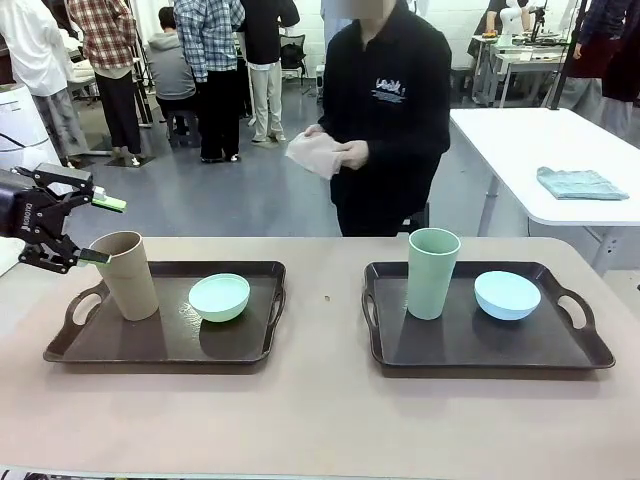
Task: Set up a tray with a mat and arrange the tableware.
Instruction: Pick up the Picnic Bowl and Reusable plastic cup from the Handle tray in front of the human's position and hold them in the air.
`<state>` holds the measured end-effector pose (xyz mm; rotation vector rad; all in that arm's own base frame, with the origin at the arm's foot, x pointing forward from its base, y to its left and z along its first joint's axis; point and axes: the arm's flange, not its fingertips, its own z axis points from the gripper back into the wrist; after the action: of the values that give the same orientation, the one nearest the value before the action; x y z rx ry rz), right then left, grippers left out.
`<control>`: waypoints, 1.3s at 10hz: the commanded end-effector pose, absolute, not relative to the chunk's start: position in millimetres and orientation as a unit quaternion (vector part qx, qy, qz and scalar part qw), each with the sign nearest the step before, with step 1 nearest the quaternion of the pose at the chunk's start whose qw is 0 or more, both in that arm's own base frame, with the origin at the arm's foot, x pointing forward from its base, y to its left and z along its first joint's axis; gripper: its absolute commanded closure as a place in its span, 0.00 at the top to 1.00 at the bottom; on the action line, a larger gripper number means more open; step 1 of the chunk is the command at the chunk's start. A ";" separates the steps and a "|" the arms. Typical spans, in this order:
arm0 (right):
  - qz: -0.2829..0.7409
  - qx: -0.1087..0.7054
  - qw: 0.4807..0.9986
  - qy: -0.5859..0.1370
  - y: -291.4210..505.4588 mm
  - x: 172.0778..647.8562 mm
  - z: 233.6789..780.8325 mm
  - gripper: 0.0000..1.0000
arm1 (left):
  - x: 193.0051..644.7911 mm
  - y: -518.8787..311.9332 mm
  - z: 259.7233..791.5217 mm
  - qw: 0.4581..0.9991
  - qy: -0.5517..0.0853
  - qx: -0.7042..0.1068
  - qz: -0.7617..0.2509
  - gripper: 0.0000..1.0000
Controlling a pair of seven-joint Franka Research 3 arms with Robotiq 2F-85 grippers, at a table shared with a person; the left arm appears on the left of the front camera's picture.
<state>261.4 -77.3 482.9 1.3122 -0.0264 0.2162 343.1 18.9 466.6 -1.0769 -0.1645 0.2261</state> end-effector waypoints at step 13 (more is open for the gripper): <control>-0.017 0.589 0.808 -0.002 -106.4 270.9 479.5 1.00 | 322.0 58.6 480.9 0.852 -0.012 -0.513 0.102 1.00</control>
<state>272.4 -109.1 482.3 1.2538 -0.0008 -0.0479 319.6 61.5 482.8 -1.0739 -0.0026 0.2142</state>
